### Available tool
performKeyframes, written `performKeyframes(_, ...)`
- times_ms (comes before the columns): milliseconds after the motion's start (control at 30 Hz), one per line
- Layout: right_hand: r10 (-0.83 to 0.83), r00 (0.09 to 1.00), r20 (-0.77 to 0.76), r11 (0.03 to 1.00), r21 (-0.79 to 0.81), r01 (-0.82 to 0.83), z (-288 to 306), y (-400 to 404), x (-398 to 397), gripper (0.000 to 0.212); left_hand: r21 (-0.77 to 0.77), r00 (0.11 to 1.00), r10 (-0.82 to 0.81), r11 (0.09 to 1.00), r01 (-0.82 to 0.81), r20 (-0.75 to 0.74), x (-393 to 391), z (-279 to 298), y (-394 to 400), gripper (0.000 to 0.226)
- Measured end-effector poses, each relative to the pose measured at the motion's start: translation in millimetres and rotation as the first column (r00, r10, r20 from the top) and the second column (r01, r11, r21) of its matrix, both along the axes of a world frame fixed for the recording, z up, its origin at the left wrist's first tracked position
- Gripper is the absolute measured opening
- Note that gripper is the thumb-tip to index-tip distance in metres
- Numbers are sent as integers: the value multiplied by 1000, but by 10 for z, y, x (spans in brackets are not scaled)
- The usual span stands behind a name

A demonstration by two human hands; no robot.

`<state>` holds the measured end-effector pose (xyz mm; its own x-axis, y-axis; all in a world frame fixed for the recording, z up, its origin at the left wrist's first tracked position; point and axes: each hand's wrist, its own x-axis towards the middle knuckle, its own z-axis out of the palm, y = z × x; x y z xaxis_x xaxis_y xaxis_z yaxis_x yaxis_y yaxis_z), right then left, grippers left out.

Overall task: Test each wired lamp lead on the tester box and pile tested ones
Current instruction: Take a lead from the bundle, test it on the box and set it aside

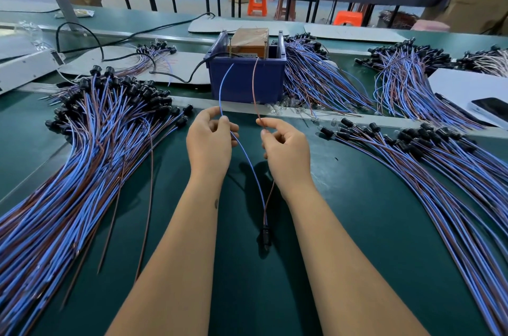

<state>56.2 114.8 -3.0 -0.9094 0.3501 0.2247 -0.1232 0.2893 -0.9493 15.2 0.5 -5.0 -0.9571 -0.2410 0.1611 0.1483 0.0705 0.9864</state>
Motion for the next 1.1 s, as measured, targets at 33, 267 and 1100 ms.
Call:
performKeyframes(33, 0, 1000, 0, 1000, 1, 0, 3, 0, 4, 24, 1, 1000, 2, 1000, -2, -7, -2, 1, -1, 18)
performKeyframes(267, 0, 1000, 6, 1000, -4, 0, 17, -7, 23, 24, 38, 999, 28, 999, -26, -41, 23, 23, -10, 20)
performKeyframes(1100, -1, 1000, 10, 1000, -19, 1, 6, -10, 15, 24, 86, 998, 59, 995, -56, -35, -27, 25, -12, 18)
